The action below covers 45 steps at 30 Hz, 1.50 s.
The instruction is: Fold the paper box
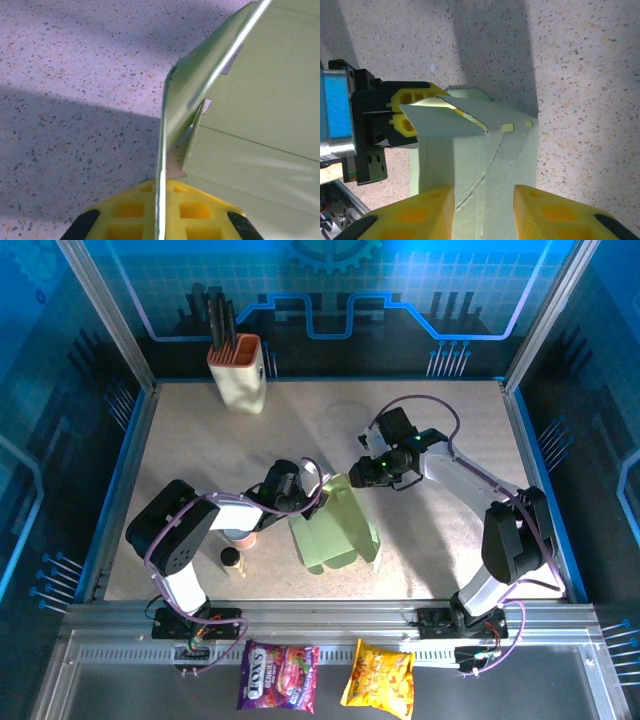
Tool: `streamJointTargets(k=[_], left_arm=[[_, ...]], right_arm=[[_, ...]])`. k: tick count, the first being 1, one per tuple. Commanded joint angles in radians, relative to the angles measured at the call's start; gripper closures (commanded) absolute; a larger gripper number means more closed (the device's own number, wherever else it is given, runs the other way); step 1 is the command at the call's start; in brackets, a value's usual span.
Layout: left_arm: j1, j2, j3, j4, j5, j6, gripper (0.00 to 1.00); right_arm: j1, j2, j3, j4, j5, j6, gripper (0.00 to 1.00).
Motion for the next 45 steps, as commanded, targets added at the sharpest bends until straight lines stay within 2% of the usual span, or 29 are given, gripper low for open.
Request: streamJointTargets(k=[1, 8, 16, 30, 34, 39, 45], left_arm=[[-0.008, 0.010, -0.018, -0.006, -0.002, 0.024, 0.93], [-0.009, 0.006, -0.021, -0.007, -0.003, 0.024, 0.93], [-0.009, -0.009, -0.027, -0.003, 0.007, 0.022, 0.89], [-0.003, -0.174, -0.086, 0.021, 0.058, 0.044, 0.64], [0.022, -0.230, -0.106, 0.039, 0.049, 0.003, 0.62], [0.082, -0.268, -0.131, 0.095, -0.017, -0.085, 0.59], [0.142, -0.171, -0.008, -0.054, -0.005, -0.104, 0.54]], right_arm=[[0.022, 0.025, -0.006, 0.013, -0.031, 0.000, 0.60], [0.043, 0.057, -0.005, 0.018, -0.016, 0.003, 0.60], [0.044, 0.075, -0.028, 0.038, -0.019, 0.008, 0.67], [0.044, 0.072, -0.042, 0.047, -0.006, 0.004, 0.69], [0.044, 0.070, -0.044, 0.047, -0.006, 0.002, 0.69], [0.044, 0.068, -0.050, 0.048, -0.002, 0.000, 0.69], [0.045, 0.066, -0.053, 0.056, -0.001, 0.003, 0.69]])
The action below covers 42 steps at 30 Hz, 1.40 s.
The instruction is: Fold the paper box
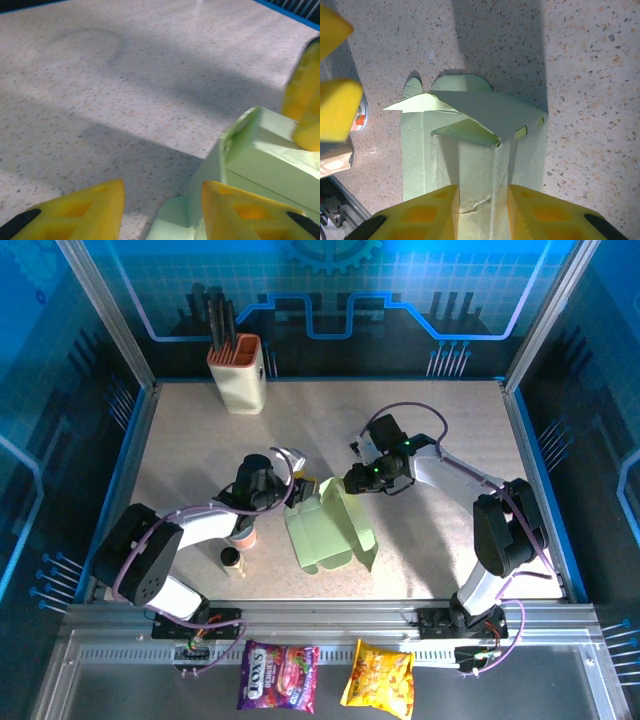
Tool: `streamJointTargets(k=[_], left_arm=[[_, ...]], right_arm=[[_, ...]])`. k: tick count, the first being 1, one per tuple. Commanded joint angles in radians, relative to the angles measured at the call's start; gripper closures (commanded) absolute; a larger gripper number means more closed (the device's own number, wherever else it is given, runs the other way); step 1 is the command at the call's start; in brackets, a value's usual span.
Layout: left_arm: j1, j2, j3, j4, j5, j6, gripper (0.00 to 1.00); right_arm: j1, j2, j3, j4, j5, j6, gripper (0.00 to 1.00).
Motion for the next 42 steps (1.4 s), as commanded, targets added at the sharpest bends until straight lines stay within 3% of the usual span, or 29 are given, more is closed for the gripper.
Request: streamJointTargets(k=[1, 7, 16, 42], left_arm=[[0.026, 0.070, 0.093, -0.092, 0.025, -0.021, 0.54], [0.037, 0.209, 0.191, -0.140, 0.145, 0.060, 0.52], [0.035, 0.269, 0.217, -0.138, 0.302, 0.154, 0.52], [-0.012, 0.289, 0.199, -0.110, 0.422, 0.234, 0.52]], right_arm=[[0.013, 0.012, -0.021, -0.010, 0.007, 0.001, 0.69], [0.011, 0.014, -0.020, -0.007, 0.013, 0.002, 0.69], [0.004, 0.016, -0.018, -0.008, 0.009, -0.004, 0.69], [-0.002, 0.033, -0.009, -0.002, -0.040, -0.018, 0.71]])
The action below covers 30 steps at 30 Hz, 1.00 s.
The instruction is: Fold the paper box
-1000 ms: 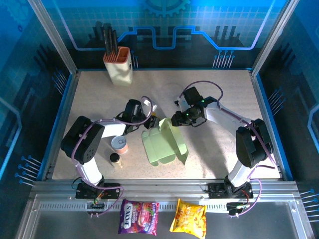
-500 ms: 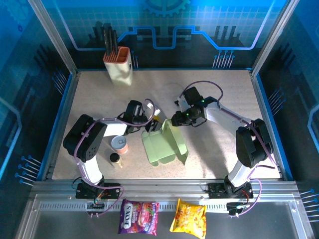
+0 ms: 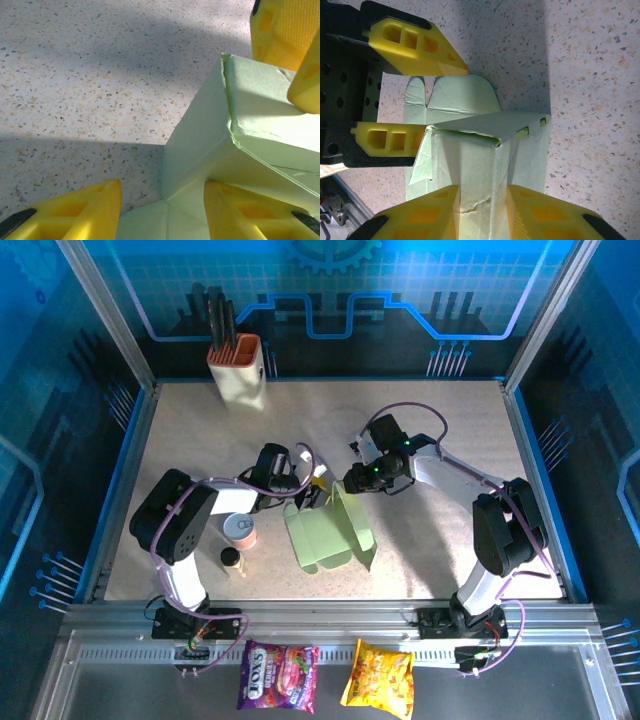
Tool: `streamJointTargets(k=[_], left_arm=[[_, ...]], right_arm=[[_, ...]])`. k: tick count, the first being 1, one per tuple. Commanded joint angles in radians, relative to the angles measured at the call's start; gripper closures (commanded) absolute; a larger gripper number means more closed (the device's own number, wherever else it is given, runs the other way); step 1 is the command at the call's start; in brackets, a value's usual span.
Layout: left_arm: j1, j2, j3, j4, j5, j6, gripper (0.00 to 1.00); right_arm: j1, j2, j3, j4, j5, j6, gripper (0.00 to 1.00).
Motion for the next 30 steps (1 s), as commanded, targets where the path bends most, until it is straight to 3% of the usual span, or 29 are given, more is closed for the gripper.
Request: streamJointTargets(k=[1, 25, 30], left_arm=[[-0.018, 0.007, 0.009, -0.004, 0.067, 0.035, 0.52], [-0.041, 0.009, 0.048, -0.074, 0.064, 0.060, 0.52], [-0.047, -0.010, 0.042, -0.080, 0.054, 0.066, 0.57]], right_arm=[[0.001, 0.030, -0.009, -0.010, -0.022, -0.016, 0.71], [0.010, 0.059, 0.009, -0.014, -0.102, -0.050, 0.71], [0.012, 0.060, 0.008, -0.015, -0.120, -0.059, 0.71]])
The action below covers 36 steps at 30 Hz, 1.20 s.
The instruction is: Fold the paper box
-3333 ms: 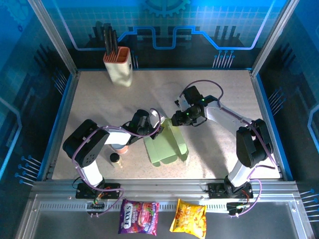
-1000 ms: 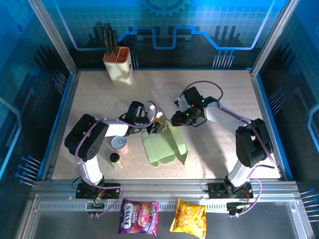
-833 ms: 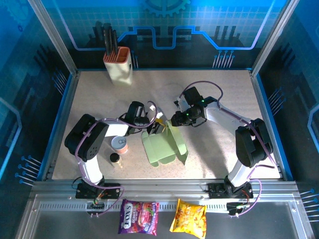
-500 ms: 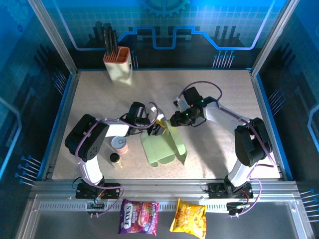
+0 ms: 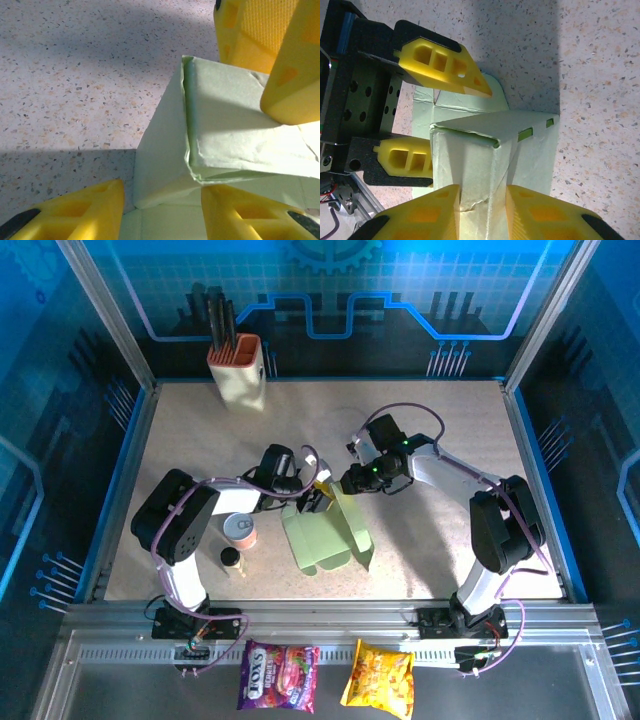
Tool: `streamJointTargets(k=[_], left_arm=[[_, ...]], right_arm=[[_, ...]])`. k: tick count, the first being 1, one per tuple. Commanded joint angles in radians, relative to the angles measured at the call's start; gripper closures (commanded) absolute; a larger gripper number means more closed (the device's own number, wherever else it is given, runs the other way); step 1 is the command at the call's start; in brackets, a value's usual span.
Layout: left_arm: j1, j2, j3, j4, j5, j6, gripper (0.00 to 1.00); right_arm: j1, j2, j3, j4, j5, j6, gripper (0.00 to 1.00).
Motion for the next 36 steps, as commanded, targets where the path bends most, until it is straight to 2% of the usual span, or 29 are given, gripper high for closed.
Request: streamJointTargets(k=[1, 7, 16, 22, 25, 27, 29, 32, 36], left_arm=[[-0.023, -0.015, 0.020, -0.007, 0.021, 0.036, 0.58], [-0.030, -0.043, 0.007, -0.008, -0.022, 0.034, 0.67], [-0.045, -0.095, -0.049, 0.023, -0.146, 0.009, 0.81], [-0.087, -0.118, -0.120, 0.102, -0.273, -0.023, 0.88], [-0.119, -0.119, -0.143, 0.137, -0.385, -0.039, 0.90], [-0.142, -0.111, -0.137, 0.129, -0.464, -0.054, 0.91], [-0.155, -0.098, -0.123, 0.103, -0.490, -0.065, 0.88], [-0.166, -0.088, -0.137, 0.139, -0.474, -0.078, 0.75], [-0.167, -0.071, -0.147, 0.169, -0.454, -0.094, 0.72]], right_arm=[[0.012, 0.042, 0.003, -0.027, -0.052, -0.023, 0.71], [0.013, 0.051, 0.006, -0.024, -0.063, -0.029, 0.71], [0.019, 0.059, 0.018, -0.034, -0.062, -0.039, 0.71], [0.026, 0.061, 0.028, -0.039, -0.062, -0.042, 0.71], [0.031, 0.061, 0.027, -0.041, -0.066, -0.043, 0.69], [0.033, 0.062, 0.027, -0.045, -0.069, -0.046, 0.70], [0.033, 0.065, 0.027, -0.046, -0.067, -0.049, 0.70], [0.033, 0.070, 0.029, -0.048, -0.063, -0.052, 0.71], [0.033, 0.066, 0.027, -0.050, -0.056, -0.055, 0.71]])
